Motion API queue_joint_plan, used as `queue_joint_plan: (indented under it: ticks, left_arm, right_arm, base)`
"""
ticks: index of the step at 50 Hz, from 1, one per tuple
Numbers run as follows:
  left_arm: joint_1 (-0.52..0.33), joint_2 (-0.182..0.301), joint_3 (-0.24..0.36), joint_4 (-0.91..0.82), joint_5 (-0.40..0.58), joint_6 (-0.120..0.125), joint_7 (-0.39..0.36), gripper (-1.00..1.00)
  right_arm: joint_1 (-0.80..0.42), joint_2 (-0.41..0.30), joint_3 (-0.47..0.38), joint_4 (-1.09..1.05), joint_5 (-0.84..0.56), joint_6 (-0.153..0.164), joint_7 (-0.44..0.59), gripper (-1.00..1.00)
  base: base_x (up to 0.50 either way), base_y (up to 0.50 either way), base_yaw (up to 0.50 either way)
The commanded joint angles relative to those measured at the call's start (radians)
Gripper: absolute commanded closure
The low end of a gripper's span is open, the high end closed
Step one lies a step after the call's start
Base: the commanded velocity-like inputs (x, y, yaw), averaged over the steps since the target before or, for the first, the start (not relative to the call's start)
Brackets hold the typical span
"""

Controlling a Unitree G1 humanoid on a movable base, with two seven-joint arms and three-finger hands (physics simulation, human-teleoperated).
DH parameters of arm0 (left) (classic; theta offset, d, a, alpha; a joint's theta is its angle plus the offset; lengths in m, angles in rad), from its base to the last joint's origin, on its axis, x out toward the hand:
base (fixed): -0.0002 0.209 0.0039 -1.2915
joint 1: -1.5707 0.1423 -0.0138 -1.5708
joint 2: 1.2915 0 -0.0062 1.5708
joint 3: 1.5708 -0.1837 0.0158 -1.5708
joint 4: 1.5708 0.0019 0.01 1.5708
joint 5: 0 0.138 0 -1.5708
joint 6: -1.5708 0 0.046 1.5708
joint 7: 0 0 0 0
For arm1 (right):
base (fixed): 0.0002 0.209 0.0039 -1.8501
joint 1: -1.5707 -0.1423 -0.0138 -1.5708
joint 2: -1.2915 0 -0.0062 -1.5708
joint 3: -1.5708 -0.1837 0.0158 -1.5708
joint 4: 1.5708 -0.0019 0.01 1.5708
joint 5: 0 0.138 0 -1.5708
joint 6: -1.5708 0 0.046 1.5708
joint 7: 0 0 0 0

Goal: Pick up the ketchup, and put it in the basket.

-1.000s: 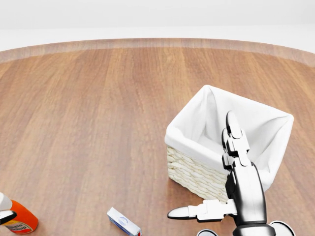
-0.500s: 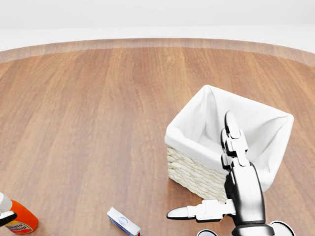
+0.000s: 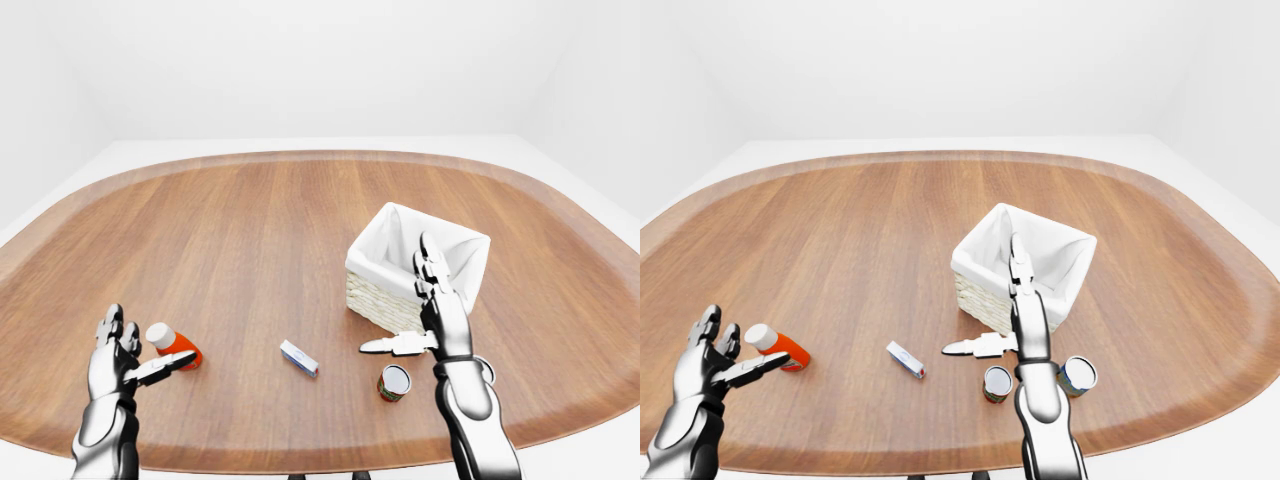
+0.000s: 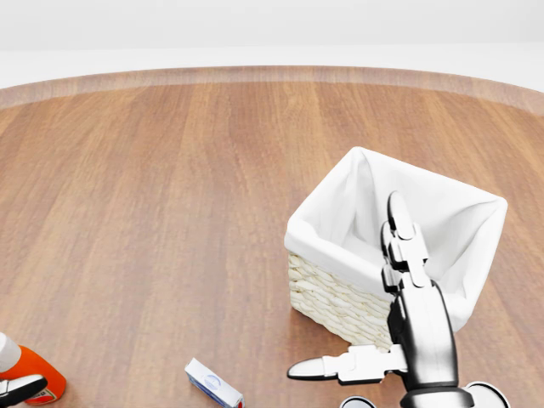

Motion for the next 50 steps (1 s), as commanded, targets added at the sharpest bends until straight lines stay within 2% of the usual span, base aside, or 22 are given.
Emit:
queue_joint_plan:
  ticks: [1,22,39,50]
  left_arm:
    - [-0.059,0.042,-0.035,0.181,-0.016,0.0,0.018,-1.0]
    - [-0.116,0.088,-0.087,0.337,-0.047,0.0,0.039,-1.0]
    - [-0.124,0.134,-0.066,0.435,-0.093,0.0,0.033,-1.0]
    - [-0.157,0.151,-0.098,0.486,-0.1,0.0,0.049,-1.0]
  right_arm:
    - [0.001,-0.001,0.0,-0.002,-0.001,-0.003,0.001,-1.0]
    - [0.003,-0.002,0.005,-0.005,-0.007,-0.008,0.002,-1.0]
    - [-0.003,0.0,0.006,0.008,-0.011,-0.011,-0.001,-1.0]
    - [-0.003,-0.001,0.008,0.007,-0.01,-0.011,0.0,-1.0]
  base:
    - [0.0,0.0,0.0]
    - [0.0,0.0,0.0]
    - [0.0,0.0,0.0]
    - [0.0,0.0,0.0]
